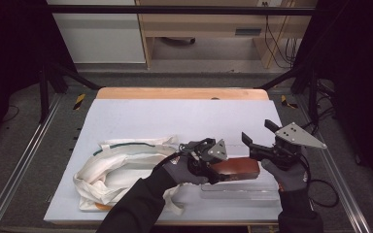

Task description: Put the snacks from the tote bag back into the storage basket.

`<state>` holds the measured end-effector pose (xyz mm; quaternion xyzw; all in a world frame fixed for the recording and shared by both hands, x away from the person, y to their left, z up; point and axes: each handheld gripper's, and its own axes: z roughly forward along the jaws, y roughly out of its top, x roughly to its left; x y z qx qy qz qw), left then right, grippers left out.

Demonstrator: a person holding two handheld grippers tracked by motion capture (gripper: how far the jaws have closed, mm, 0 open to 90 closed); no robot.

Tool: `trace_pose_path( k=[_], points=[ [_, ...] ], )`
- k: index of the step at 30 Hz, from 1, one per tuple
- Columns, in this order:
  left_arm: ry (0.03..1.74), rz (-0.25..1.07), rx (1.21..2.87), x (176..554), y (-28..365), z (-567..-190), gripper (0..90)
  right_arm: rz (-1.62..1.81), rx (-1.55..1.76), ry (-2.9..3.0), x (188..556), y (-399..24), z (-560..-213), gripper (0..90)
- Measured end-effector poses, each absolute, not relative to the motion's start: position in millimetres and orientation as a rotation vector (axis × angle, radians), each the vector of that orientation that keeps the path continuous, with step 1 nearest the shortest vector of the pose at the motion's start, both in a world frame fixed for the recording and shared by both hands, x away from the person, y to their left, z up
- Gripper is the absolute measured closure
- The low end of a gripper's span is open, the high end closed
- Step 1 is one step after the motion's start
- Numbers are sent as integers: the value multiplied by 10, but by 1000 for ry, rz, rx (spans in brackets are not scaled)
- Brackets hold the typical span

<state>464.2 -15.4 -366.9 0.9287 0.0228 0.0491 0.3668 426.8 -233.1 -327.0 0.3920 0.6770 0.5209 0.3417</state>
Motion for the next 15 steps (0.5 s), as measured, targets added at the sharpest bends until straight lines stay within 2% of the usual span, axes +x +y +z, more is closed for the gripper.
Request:
trace_pose_path(
  k=[15],
  points=[
    [15, 116, 2403, 4706, -367, -3711, 427, 1340, 1053, 1728, 4289, -2458, -3295, 164]
  ],
)
